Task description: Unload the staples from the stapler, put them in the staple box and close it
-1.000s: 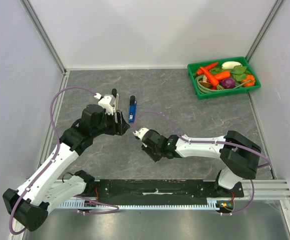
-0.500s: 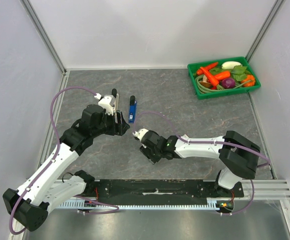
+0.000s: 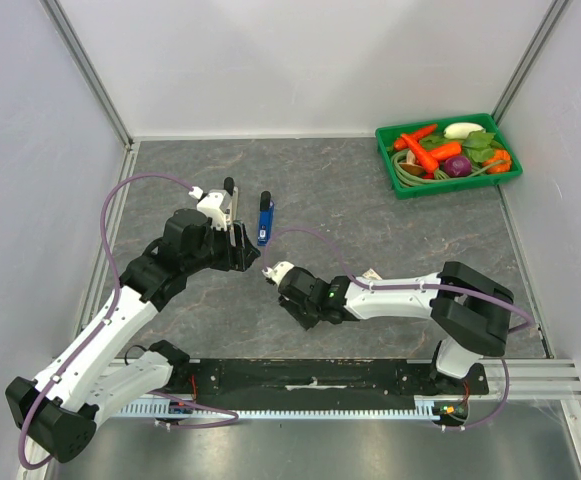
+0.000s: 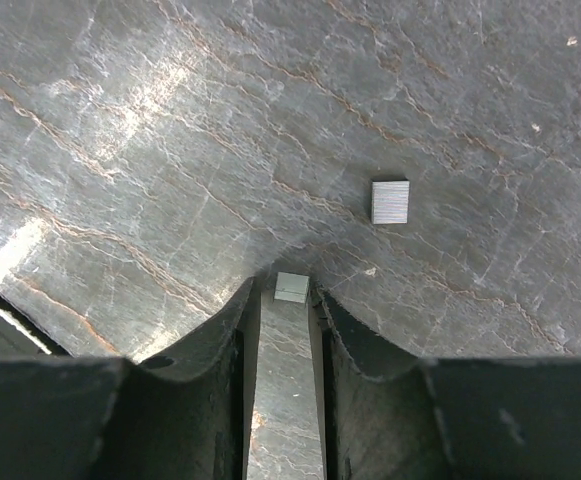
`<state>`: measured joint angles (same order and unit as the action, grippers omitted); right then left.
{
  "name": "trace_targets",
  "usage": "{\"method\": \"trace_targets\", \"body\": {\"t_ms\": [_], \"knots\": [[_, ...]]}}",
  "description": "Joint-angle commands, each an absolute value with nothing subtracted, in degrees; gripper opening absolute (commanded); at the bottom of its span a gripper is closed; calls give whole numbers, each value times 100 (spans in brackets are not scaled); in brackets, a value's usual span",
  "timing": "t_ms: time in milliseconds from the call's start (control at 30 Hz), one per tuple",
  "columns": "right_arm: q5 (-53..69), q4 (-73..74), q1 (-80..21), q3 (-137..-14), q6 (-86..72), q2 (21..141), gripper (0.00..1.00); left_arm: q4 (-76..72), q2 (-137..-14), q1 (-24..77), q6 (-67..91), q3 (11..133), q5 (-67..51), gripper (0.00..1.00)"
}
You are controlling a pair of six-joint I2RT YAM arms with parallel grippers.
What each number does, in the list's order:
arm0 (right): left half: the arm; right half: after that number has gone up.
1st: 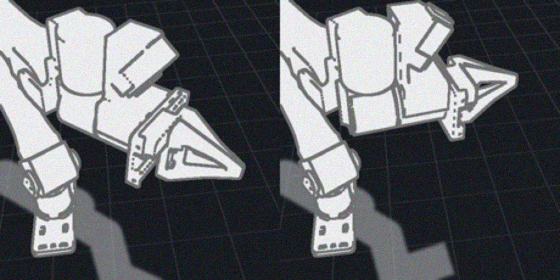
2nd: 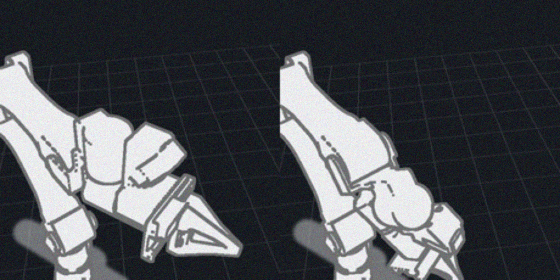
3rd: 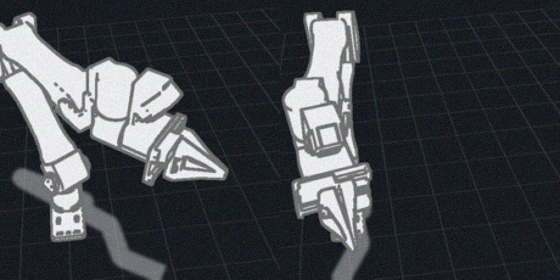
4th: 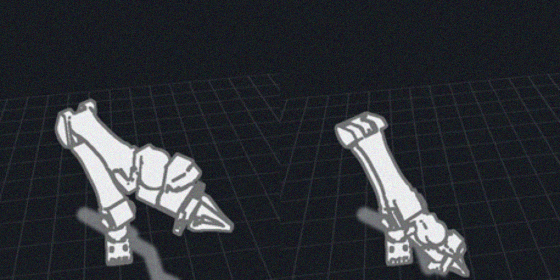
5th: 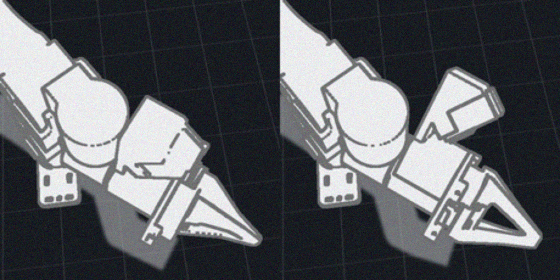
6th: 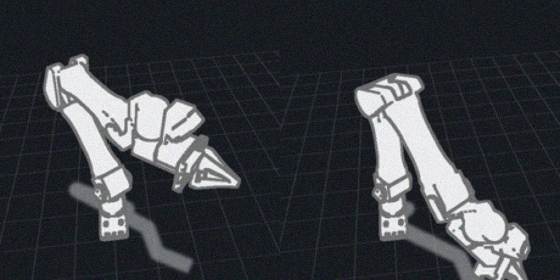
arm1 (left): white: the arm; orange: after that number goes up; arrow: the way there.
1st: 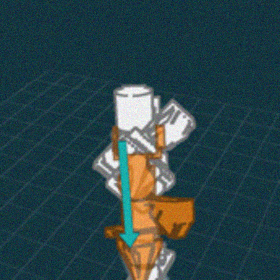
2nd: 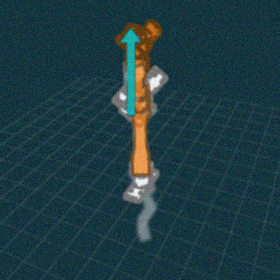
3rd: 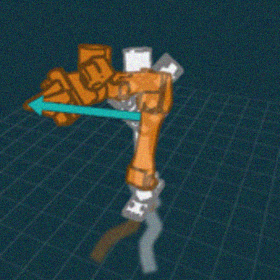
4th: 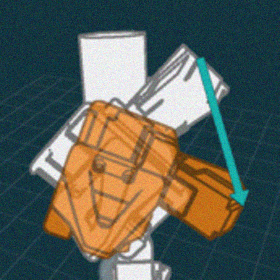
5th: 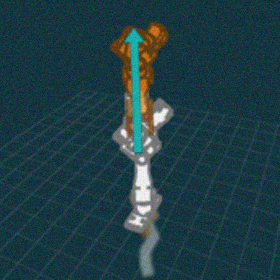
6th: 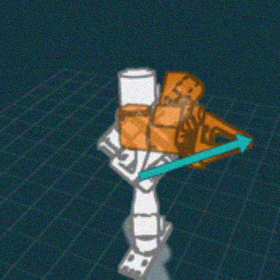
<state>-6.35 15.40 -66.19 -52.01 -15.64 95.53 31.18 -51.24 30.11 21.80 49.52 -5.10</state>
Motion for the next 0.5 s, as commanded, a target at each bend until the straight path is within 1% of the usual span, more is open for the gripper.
{"method": "trace_targets", "body": {"t_ms": [0,300,467], "knots": [[-782,1617,-6688,-5282,-1670,9677,30,3067,-5036,3032,2057,4957,-650,72],[-1142,1828,-6680,-5317,-1644,9502,20,3059,-5062,3023,2065,4957,-659,72],[-1484,1916,-6662,-5326,-1714,9141,20,3050,-5054,3023,2065,4966,-685,72]]}}
